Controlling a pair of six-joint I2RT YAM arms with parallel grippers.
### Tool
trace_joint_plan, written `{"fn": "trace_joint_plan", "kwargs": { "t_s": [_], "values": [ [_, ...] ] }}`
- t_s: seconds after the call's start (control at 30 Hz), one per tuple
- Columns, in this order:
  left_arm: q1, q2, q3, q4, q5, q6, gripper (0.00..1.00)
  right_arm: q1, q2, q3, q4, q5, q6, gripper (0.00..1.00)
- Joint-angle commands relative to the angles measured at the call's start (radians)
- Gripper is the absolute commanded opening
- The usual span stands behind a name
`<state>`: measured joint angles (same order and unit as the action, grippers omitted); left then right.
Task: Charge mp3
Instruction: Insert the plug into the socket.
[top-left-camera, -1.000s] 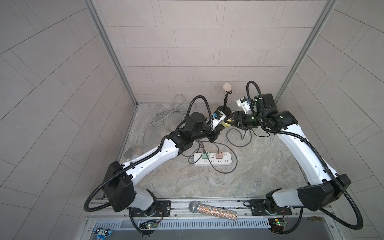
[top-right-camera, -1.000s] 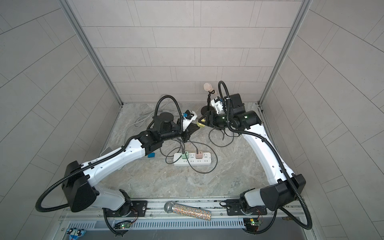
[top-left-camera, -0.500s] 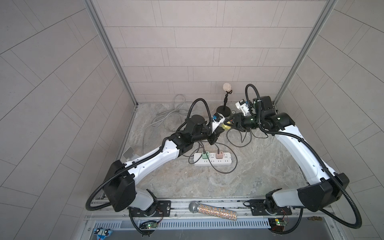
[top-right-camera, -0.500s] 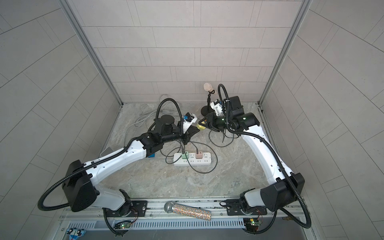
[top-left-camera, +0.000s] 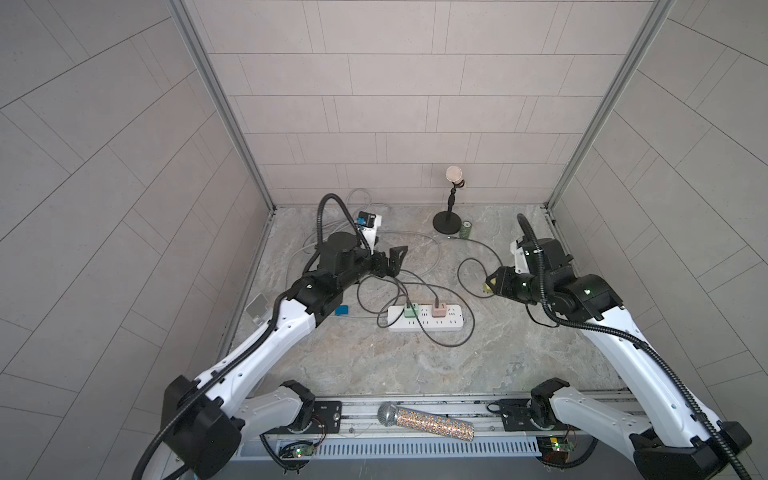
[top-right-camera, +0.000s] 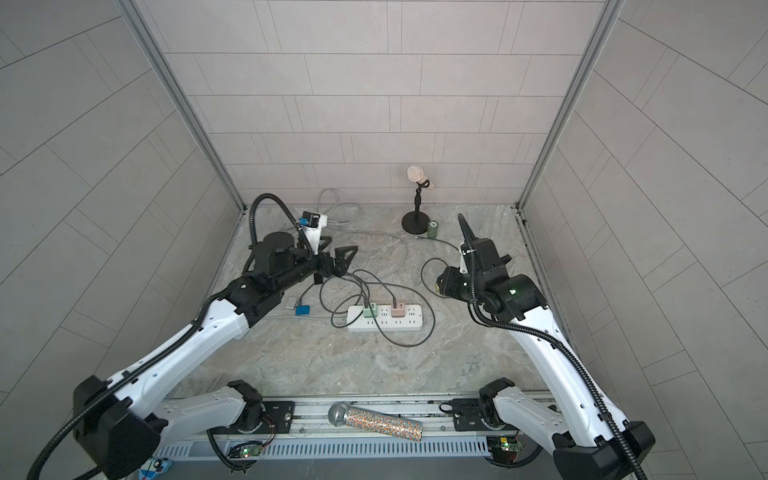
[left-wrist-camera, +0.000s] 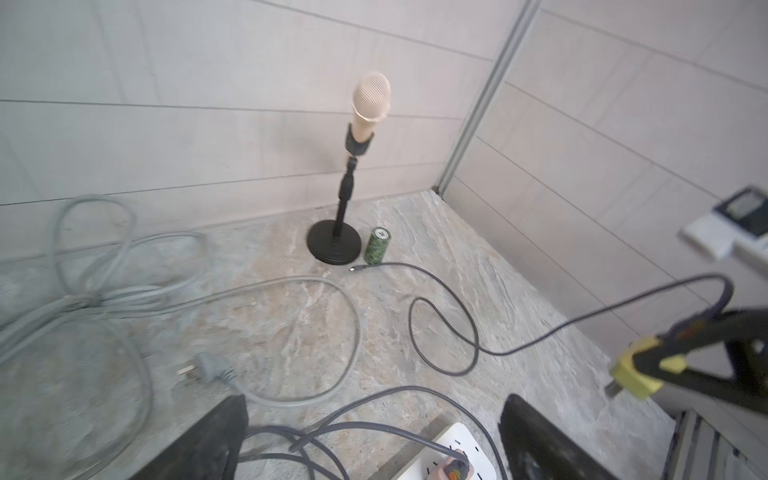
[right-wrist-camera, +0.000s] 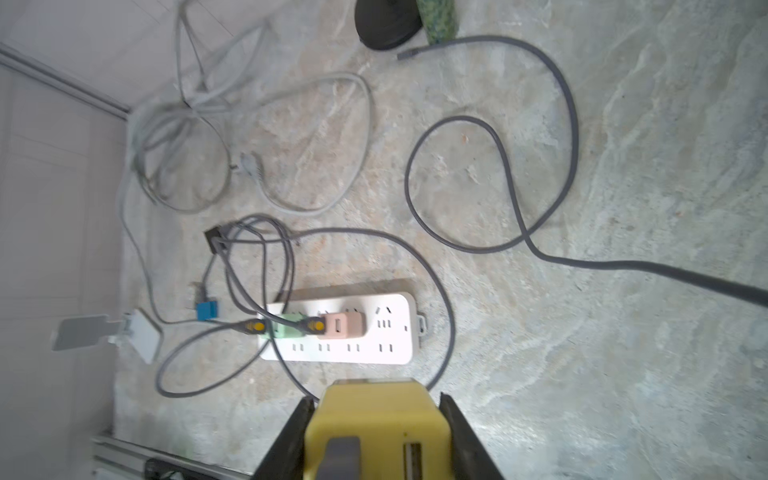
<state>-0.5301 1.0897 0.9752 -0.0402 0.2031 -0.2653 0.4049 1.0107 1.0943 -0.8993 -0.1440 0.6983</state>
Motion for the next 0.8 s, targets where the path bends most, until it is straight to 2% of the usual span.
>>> {"fn": "trace_joint_plan", "kwargs": {
  "t_s": [0.0, 0.13, 0.27, 0.77],
  "values": [
    [0.011, -0.083, 0.020, -0.125, -0.062, -0.068, 1.00, 0.119, 0.040, -0.073, 0.041, 0.192, 0.035, 0.00],
    [0.030, -0.123, 0.086, -0.257, -0.092, -0.068, 1.00, 0.248, 0.127, -0.126, 0.147, 0.253, 0.052, 0.00],
    [0.032, -0.148, 0.113, -0.321, -0.124, -0.056, 1.00, 0.307, 0.214, -0.142, 0.209, 0.279, 0.071, 0.00],
    [0.052, -0.178, 0.099, -0.336, -0.143, -0.057, 1.00, 0.336, 0.298, -0.243, 0.371, 0.289, 0.084, 0.00]
  ]
}}
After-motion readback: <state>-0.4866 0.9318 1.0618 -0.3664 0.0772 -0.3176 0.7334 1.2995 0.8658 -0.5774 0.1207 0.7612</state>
